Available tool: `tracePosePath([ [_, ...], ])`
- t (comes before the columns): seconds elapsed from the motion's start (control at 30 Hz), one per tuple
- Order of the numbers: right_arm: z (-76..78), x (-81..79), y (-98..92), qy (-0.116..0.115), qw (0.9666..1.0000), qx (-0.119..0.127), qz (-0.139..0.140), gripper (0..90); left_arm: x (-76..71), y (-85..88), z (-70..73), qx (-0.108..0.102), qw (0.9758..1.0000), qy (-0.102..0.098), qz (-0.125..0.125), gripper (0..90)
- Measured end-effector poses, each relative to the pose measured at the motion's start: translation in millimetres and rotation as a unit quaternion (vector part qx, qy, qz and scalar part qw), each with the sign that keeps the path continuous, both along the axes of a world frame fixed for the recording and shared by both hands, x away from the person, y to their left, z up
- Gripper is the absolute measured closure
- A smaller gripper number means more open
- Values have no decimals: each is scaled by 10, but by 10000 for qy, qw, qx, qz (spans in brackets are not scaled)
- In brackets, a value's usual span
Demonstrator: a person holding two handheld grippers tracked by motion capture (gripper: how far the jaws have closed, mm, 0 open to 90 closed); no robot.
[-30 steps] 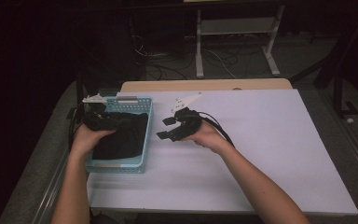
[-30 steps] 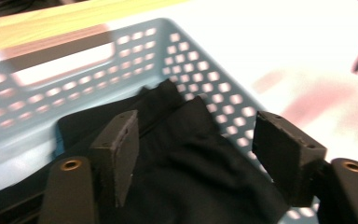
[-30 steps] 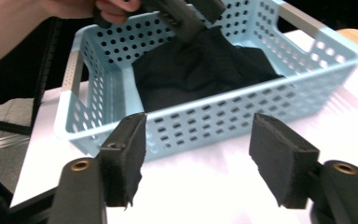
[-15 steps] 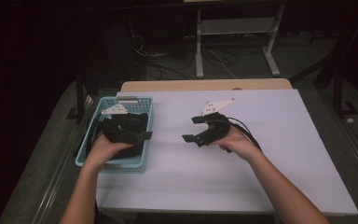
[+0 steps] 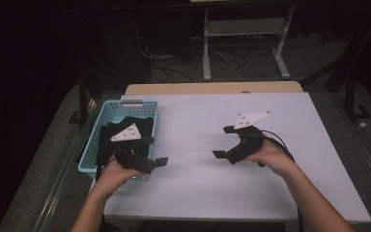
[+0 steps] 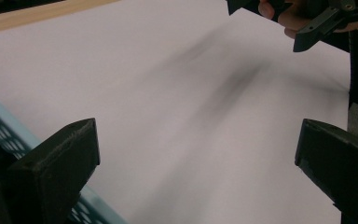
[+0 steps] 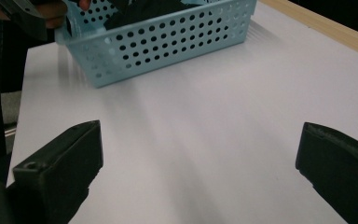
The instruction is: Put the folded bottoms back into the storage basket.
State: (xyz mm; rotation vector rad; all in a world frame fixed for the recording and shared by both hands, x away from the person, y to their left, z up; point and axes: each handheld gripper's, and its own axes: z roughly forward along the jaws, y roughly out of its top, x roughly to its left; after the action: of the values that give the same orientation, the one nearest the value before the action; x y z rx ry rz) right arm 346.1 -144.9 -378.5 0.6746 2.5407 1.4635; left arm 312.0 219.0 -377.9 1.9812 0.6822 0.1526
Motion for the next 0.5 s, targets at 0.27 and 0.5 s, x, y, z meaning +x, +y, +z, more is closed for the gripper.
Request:
tracePosePath([
  [0.27, -45, -189, -335, 16, 9998, 39, -183, 9, -40, -14, -37, -82, 9997, -89, -207, 0],
  [0.5, -120, -327, -620, -22, 9990, 29, -454, 9, -26, 14, -59, -193, 9993, -25, -304, 0],
])
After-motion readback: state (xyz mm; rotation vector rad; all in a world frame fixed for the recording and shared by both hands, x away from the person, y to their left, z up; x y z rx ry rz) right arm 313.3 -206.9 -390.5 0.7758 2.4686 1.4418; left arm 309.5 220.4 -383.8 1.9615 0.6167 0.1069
